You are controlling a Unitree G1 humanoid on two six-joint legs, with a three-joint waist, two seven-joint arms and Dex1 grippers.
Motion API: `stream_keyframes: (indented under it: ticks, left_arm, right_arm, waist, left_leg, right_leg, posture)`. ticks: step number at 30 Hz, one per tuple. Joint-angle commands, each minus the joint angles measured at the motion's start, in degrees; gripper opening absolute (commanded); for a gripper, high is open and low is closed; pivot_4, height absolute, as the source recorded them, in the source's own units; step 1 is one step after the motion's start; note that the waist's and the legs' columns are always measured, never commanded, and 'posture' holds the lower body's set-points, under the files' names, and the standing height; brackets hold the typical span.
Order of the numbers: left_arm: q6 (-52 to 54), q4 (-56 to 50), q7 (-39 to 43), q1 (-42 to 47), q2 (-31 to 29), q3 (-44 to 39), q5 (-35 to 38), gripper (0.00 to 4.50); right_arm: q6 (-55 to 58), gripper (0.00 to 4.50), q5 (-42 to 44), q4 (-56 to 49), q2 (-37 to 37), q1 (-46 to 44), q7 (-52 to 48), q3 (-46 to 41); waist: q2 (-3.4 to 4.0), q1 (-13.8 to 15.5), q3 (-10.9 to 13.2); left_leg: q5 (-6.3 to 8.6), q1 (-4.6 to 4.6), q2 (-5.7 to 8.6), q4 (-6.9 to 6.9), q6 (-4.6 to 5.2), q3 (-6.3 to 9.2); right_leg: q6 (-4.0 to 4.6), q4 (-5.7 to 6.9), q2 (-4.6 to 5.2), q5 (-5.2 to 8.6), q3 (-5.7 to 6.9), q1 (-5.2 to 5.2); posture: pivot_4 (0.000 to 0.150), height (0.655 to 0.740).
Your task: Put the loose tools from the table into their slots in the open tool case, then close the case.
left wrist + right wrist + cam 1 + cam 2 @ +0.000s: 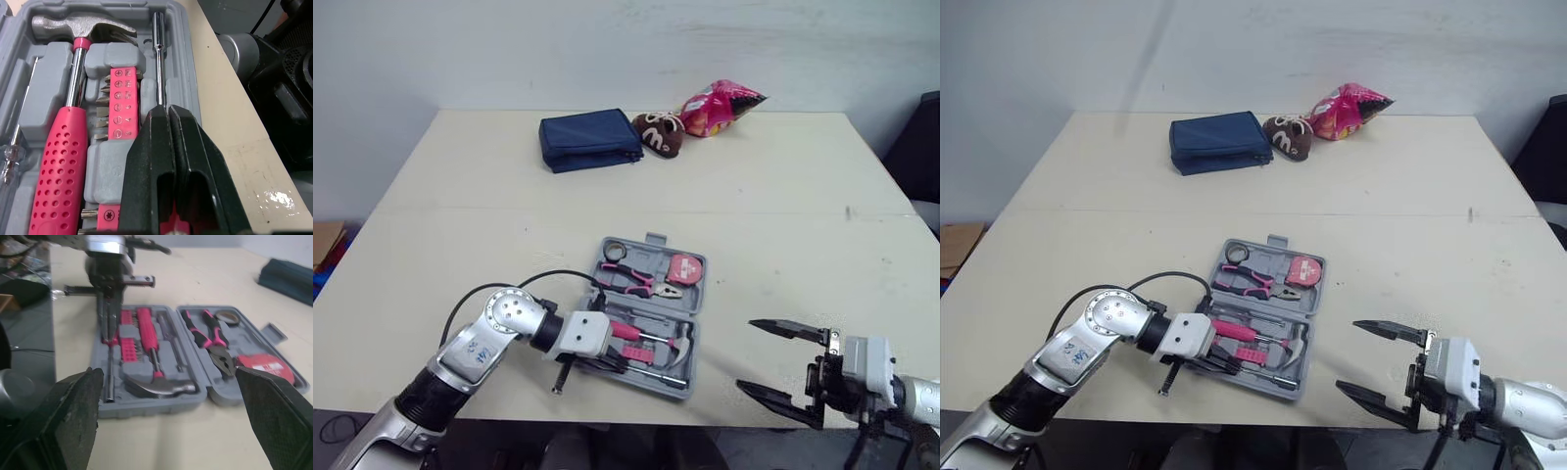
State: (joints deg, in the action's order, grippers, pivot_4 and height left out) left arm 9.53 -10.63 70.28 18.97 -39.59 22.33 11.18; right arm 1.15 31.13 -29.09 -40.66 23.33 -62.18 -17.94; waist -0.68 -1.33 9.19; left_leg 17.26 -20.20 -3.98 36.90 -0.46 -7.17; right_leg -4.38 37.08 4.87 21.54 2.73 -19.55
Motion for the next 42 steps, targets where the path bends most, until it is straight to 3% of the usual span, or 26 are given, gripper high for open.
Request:
stream_keyframes:
  ticks: [1, 4, 6, 9, 15, 20, 29, 42]
  left_arm:
    - [-1.7, 3.0, 2.5, -1.0, 1.1, -7.9, 8.6, 0.02]
    - [3.4, 4.3, 4.6, 0.2, 0.5, -17.9, 19.9, 0.02]
    - [4.9, 7.3, 3.9, 1.3, -0.7, -22.0, 21.4, 0.02]
    - [2.6, 14.1, 1.1, 3.2, -1.8, -23.6, 16.5, 0.0]
    - [-4.0, 25.3, -6.2, 6.2, -0.9, -20.3, 4.0, 0.0]
    - [-4.6, 25.6, -7.6, 5.6, 1.9, -17.2, 0.4, 0.0]
    - [-2.7, 21.1, -8.1, 2.5, 5.3, -14.9, 0.6, 0.0]
    - [0.5, 18.7, -13.7, -0.9, 4.5, -18.1, -0.5, 0.0]
  right_arm:
    - [7.4, 4.5, -3.3, -3.6, -0.9, -2.8, 9.1, 0.4]
    - [11.0, 4.5, -1.8, -4.5, -1.4, -6.3, 9.7, 2.9]
    - [12.7, 4.5, -3.5, -3.5, -2.7, -7.4, 9.2, 5.4]
    - [13.0, 3.24, -7.9, -0.2, -3.2, -9.7, 10.3, 9.2]
    - [13.1, 0.09, -15.7, 6.8, -3.7, -15.2, 12.0, 15.9]
    - [12.4, 0.03, -18.9, 10.8, -1.6, -20.5, 12.4, 20.6]
    - [12.1, 0.03, -20.3, 13.7, 0.5, -25.7, 11.5, 24.3]
    - [15.7, 0.03, -19.9, 14.9, 0.7, -28.9, 10.7, 24.4]
  waist:
    - [-0.06, -0.3, 0.1]
    - [-0.33, -0.3, 0.2]
    - [-0.35, -0.2, 0.3]
    - [-0.35, 0.0, 0.3]
    - [-0.68, -0.1, 0.5]
    - [-0.74, -0.1, 0.6]
    - [-0.74, -0.2, 0.6]
    - [-0.73, -0.3, 0.6]
  left_leg:
    - [0.0, -0.02, -0.01, 0.0, 0.0, 0.0]
    - [-0.06, -0.58, -0.14, 0.1, -0.12, 0.05]
    - [-0.15, -1.09, -0.15, 0.23, -0.23, 0.12]
    - [-0.22, -1.04, -0.14, 0.19, -0.27, 0.14]
    - [-0.16, -1.06, 0.04, 0.24, -0.07, 0.07]
    - [-0.26, -1.16, 0.01, 0.24, -0.26, 0.02]
    - [-0.27, -1.08, -0.13, 0.24, -0.27, -0.01]
    - [-0.21, -1.0, -0.14, 0.23, -0.18, -0.01]
  right_leg:
    - [0.01, 0.01, 0.0, 0.0, 0.0, -0.03]
    - [0.12, 0.24, -0.04, 0.05, 0.09, -0.68]
    - [0.14, 0.4, -0.09, 0.06, 0.14, -1.15]
    - [0.13, 0.35, -0.2, 0.07, 0.18, -1.11]
    - [0.02, 0.33, -0.09, 0.01, 0.14, -1.12]
    - [0.01, 0.31, -0.07, 0.01, 0.16, -1.19]
    - [0.02, 0.38, -0.17, 0.01, 0.14, -1.18]
    - [0.02, 0.39, -0.12, 0.01, 0.14, -1.13]
  posture:
    - [0.15, 0.74]
    - [0.15, 0.74]
    - [0.15, 0.74]
    - [0.15, 0.74]
    - [0.15, 0.74]
    - [0.15, 0.74]
    - [0.15, 0.74]
    - [0.15, 0.74]
